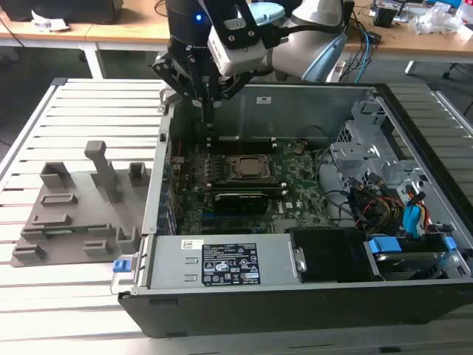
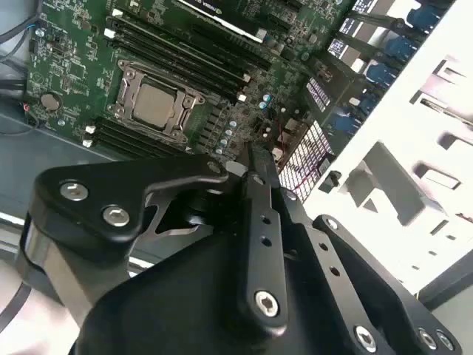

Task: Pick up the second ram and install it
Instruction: 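Reach for the second ram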

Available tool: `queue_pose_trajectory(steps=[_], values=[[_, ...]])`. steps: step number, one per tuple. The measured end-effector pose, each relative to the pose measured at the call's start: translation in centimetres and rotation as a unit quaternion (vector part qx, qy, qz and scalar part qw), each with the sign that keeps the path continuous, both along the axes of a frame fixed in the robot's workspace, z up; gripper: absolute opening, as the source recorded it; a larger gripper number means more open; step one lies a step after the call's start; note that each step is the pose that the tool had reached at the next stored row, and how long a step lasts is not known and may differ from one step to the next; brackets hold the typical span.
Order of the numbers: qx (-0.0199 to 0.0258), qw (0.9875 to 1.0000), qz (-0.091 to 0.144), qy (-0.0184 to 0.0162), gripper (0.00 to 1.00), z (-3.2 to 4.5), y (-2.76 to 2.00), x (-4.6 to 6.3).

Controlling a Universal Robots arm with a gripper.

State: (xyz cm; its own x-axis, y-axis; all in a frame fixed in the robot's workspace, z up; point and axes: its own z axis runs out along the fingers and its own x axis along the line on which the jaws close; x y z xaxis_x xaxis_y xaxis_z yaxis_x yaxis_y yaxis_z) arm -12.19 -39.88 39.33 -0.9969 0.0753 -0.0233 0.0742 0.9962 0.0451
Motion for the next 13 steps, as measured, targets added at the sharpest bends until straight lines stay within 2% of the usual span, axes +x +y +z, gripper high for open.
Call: queue_pose_trajectory(steps=[3,5,9,13], values=[[-0.0001,1.0000,0.000,0.0000,0.11,0.01,0.00,-0.4],[0.0000,1.0000,0.000,0.0000,0.11,0.00,0.00,-1.6],[0.0000,1.0000,0.000,0.0000,0.11,0.00,0.00,-2.7],[0.0000,1.0000,0.000,-0.0001,0.11,0.00,0.00,-5.1]])
